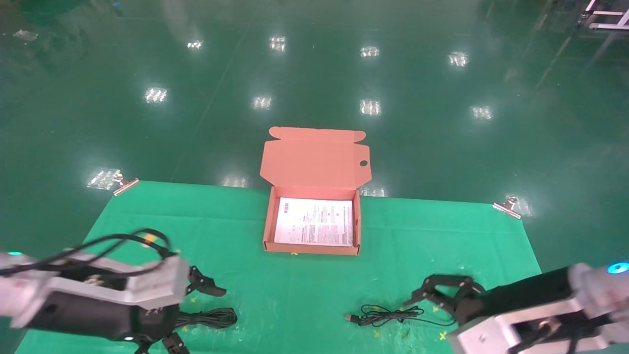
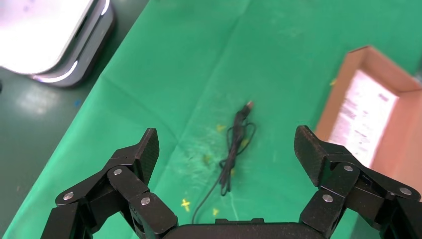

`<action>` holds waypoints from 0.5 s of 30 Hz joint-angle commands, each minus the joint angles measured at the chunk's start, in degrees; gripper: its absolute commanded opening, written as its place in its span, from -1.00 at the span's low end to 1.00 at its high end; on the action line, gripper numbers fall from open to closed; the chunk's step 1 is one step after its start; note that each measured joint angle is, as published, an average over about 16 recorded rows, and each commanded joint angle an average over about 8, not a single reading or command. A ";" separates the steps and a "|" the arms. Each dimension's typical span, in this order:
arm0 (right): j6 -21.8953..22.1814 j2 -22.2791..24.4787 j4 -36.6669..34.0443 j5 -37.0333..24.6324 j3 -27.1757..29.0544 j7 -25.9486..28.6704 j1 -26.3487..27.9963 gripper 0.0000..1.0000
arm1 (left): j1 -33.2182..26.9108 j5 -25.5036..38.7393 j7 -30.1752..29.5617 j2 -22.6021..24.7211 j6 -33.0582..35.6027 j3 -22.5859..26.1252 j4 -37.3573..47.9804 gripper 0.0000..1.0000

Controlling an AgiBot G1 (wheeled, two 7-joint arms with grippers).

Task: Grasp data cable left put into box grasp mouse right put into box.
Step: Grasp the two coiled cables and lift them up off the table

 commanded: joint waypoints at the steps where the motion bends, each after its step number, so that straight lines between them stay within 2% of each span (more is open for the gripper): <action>1: 0.29 -0.91 -0.08 -1.85 -1.98 -1.64 0.39 1.00 | -1.59 4.38 -0.38 1.36 0.01 2.24 -0.10 1.00; 7: 2.90 -2.63 -0.20 -7.01 -4.84 -3.08 -0.59 1.00 | -1.42 15.42 -1.42 5.45 -3.69 6.89 -0.22 1.00; 15: 9.32 -4.76 -0.38 -15.46 -7.23 -0.91 -3.82 1.00 | 0.42 22.61 -0.94 9.50 -10.20 9.17 5.68 1.00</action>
